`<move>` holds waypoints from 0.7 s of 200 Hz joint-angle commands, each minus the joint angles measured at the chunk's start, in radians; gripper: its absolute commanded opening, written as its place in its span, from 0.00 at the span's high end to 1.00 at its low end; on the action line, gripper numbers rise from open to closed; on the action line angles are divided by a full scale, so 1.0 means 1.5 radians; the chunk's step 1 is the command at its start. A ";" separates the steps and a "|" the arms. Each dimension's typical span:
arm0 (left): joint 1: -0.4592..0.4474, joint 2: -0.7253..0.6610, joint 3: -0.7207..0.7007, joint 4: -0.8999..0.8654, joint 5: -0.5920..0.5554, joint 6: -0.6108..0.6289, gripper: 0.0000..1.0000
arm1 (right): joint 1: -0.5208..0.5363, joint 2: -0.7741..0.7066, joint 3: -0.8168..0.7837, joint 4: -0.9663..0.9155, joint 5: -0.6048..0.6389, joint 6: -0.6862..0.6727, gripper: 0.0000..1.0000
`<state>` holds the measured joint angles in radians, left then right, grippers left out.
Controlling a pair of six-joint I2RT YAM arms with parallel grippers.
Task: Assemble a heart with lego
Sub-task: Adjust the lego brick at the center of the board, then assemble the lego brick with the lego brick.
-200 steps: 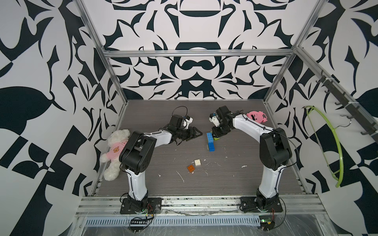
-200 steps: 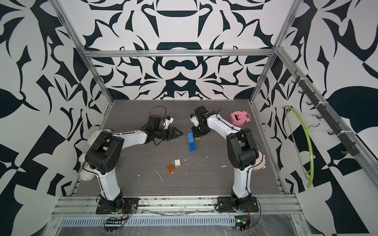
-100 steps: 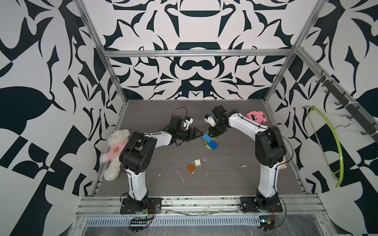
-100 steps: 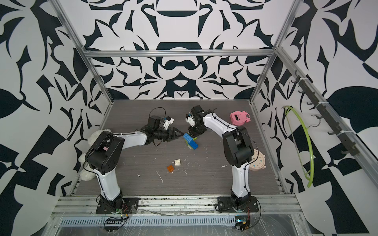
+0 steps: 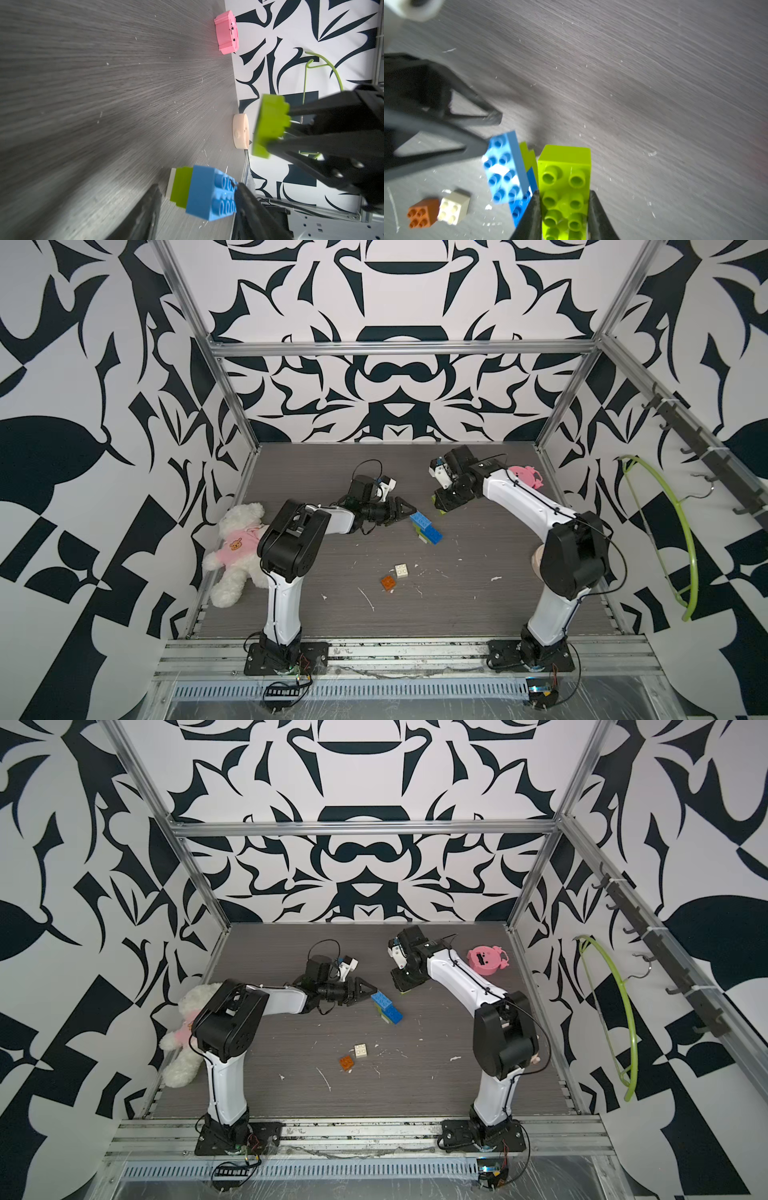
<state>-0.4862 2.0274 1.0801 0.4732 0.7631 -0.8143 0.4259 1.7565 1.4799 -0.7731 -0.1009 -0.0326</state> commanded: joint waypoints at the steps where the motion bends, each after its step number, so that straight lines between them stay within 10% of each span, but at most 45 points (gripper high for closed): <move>1: -0.006 0.014 0.018 0.047 0.022 -0.018 0.43 | 0.006 -0.060 -0.046 -0.037 -0.007 0.009 1.00; 60: -0.020 0.031 0.019 0.065 0.031 -0.028 0.51 | 0.021 -0.150 -0.179 -0.031 -0.048 -0.007 1.00; 140: -0.026 0.026 0.008 0.062 0.023 -0.026 0.54 | 0.054 -0.044 -0.099 -0.056 -0.042 -0.067 1.00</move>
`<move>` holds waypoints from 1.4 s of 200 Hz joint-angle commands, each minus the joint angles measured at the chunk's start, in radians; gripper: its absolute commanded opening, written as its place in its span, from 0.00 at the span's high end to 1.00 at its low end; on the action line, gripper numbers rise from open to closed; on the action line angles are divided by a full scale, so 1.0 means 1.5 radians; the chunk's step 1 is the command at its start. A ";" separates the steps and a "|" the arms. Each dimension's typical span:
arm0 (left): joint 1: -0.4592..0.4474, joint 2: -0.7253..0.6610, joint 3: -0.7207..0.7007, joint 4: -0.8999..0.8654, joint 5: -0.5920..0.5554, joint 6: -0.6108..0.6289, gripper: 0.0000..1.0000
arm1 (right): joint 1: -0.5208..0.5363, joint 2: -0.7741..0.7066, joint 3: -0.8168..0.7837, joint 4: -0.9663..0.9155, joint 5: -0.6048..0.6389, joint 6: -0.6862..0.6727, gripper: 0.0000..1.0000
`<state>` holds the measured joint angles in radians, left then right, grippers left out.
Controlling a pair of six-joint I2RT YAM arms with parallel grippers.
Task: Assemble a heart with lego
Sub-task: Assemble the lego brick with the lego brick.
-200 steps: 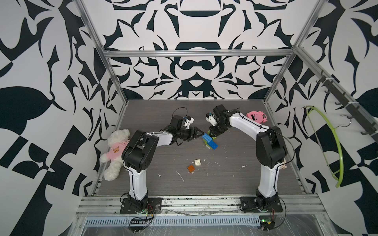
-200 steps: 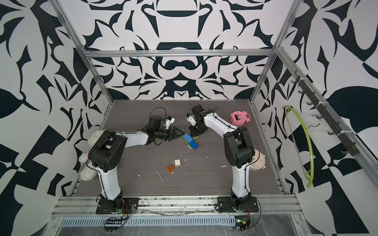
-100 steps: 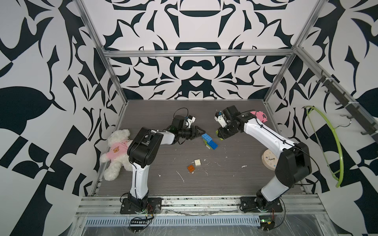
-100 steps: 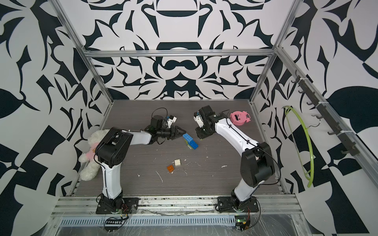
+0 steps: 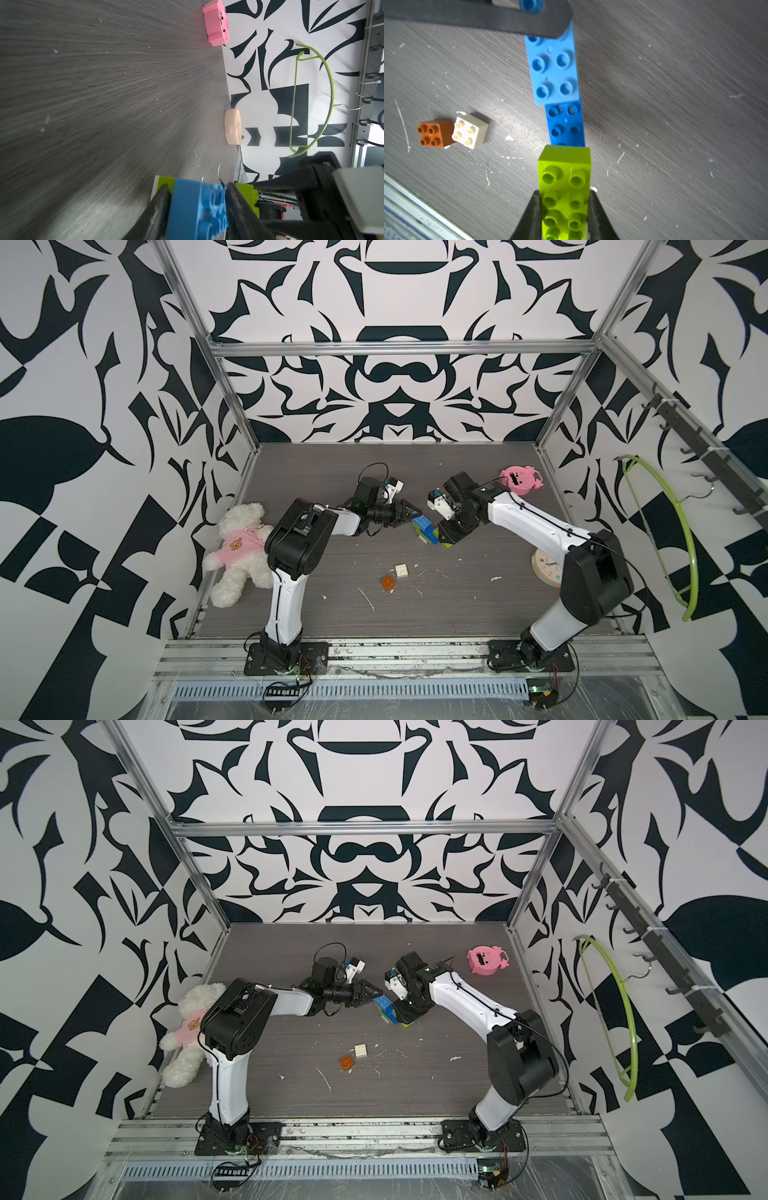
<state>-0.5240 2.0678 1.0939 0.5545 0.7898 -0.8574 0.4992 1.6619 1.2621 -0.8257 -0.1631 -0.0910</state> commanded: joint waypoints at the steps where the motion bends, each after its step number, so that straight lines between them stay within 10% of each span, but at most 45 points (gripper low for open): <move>1: -0.001 -0.001 -0.001 0.008 0.005 0.003 0.54 | 0.005 0.020 0.047 -0.021 -0.001 -0.028 1.00; 280: -0.001 0.014 -0.048 0.079 0.009 -0.024 0.76 | 0.021 0.182 0.233 -0.196 -0.021 -0.015 1.00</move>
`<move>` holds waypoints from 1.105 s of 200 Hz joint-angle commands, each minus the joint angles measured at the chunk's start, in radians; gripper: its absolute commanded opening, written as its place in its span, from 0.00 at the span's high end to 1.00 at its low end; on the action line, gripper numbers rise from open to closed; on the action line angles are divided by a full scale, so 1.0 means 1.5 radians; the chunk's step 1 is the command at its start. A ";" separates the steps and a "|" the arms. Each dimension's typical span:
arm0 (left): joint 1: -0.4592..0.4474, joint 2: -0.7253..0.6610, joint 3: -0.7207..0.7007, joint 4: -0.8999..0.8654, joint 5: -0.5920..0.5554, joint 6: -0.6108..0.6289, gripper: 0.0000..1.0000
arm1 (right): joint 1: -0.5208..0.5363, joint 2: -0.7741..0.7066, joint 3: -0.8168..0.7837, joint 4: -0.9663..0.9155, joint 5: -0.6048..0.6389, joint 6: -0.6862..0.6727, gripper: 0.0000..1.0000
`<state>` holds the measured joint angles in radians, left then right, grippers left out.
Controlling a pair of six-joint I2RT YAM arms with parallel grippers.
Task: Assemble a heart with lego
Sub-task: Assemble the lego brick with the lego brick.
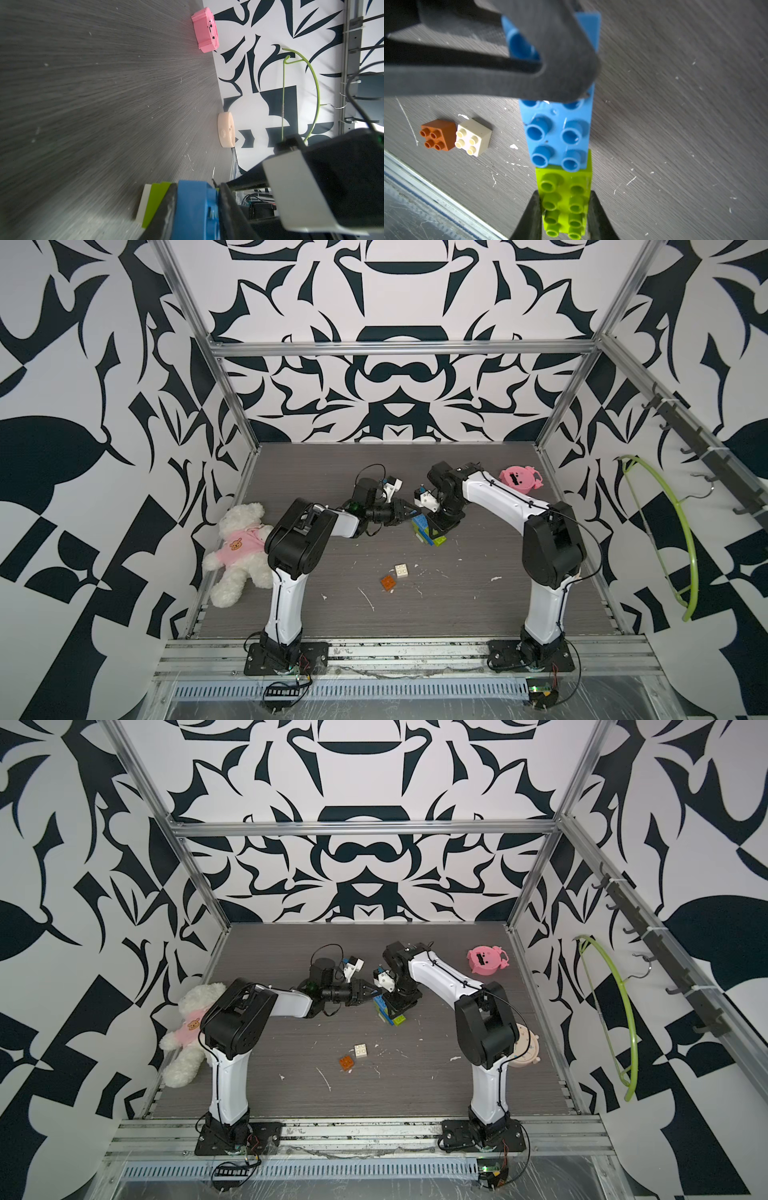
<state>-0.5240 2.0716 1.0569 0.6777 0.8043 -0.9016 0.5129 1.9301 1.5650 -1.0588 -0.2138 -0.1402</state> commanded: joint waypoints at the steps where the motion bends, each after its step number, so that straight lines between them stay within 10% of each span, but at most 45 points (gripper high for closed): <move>1: -0.001 0.012 -0.023 -0.003 0.000 0.005 0.76 | 0.013 0.004 0.032 -0.042 0.014 0.018 1.00; 221: 0.026 0.039 -0.101 0.116 -0.014 -0.024 0.76 | 0.058 0.084 0.117 -0.082 0.029 0.045 1.00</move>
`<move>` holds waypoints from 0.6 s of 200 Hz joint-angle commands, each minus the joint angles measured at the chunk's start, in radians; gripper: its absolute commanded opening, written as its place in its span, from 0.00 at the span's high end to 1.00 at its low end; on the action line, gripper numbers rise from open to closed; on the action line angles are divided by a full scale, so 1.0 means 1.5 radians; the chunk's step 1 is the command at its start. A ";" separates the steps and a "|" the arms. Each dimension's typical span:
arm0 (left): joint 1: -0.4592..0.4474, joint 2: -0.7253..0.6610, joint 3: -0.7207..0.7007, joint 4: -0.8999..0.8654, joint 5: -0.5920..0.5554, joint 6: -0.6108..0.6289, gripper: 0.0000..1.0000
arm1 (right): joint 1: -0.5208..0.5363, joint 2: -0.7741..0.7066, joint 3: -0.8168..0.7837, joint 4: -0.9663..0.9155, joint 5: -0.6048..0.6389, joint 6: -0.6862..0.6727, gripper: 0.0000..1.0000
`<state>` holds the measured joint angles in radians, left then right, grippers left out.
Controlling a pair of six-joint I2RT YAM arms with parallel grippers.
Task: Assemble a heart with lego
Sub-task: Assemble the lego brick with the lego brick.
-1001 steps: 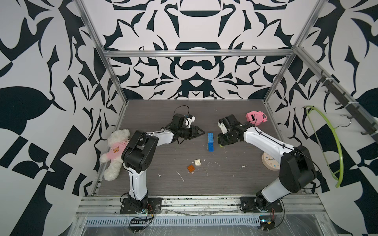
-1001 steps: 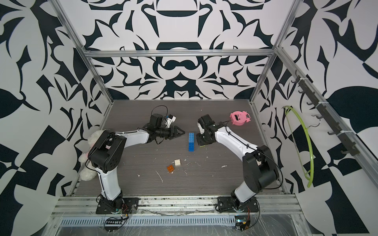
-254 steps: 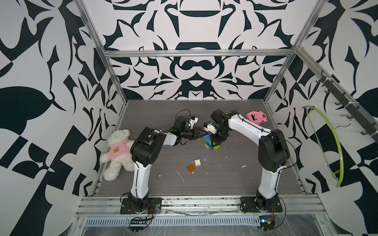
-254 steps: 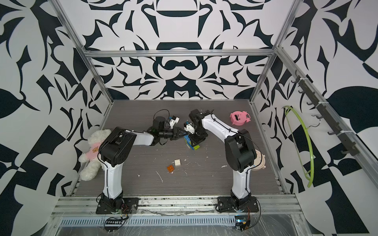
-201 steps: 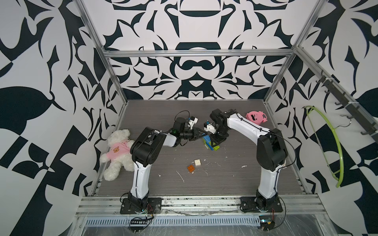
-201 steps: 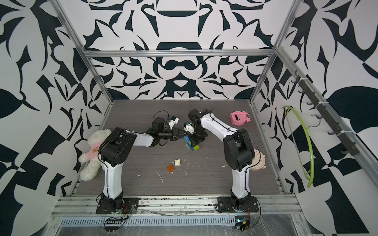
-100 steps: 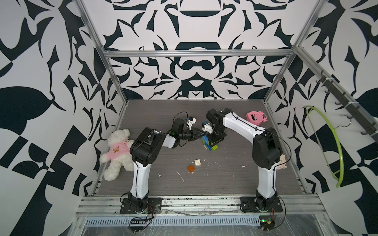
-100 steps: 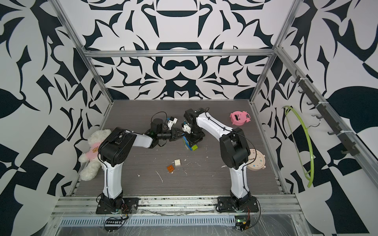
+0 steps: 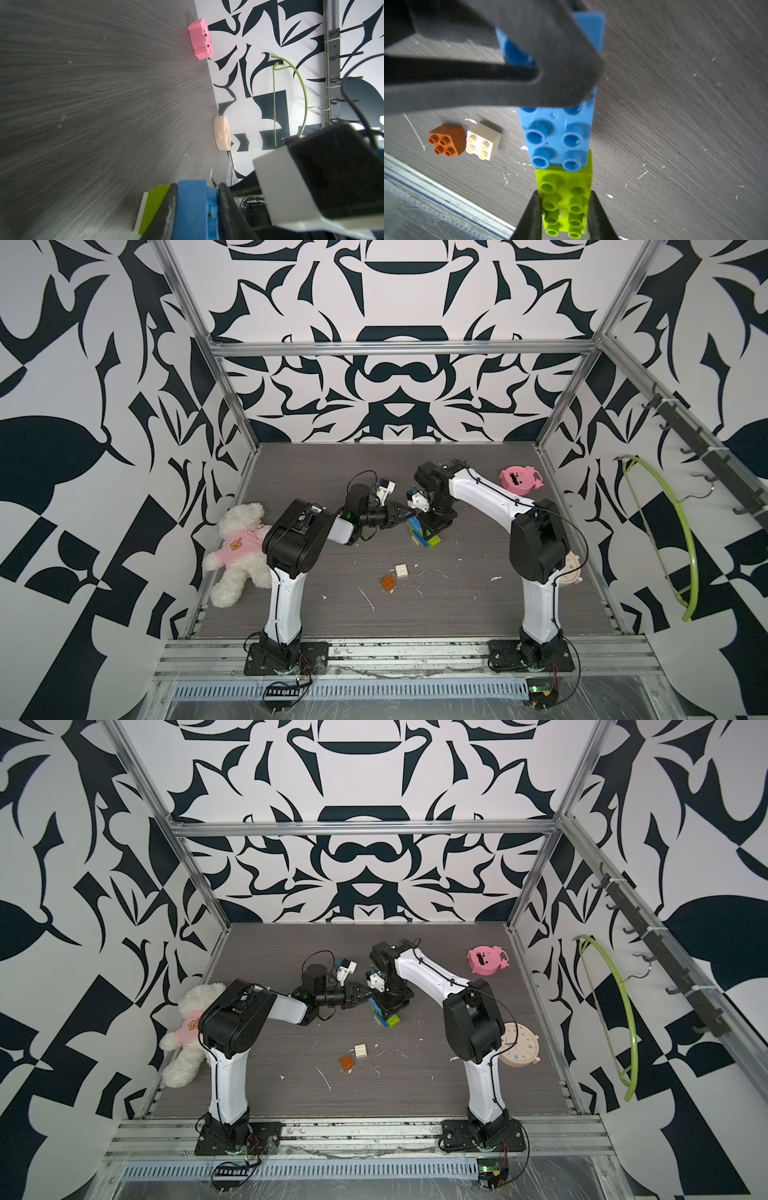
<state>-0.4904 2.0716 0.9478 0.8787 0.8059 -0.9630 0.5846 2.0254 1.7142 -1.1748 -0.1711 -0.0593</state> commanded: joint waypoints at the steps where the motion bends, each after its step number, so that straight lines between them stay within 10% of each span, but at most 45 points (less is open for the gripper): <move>1: 0.004 0.040 -0.028 -0.015 -0.015 0.016 0.76 | 0.011 0.021 0.017 -0.005 0.000 -0.008 1.00; 120: 0.005 0.061 -0.054 0.025 -0.027 0.008 0.76 | 0.020 0.090 0.074 -0.060 0.031 -0.002 1.00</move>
<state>-0.4835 2.1292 0.9169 1.0763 0.8078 -1.0271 0.6041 2.1014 1.8194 -1.2724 -0.1490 -0.0601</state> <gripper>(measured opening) 0.287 0.286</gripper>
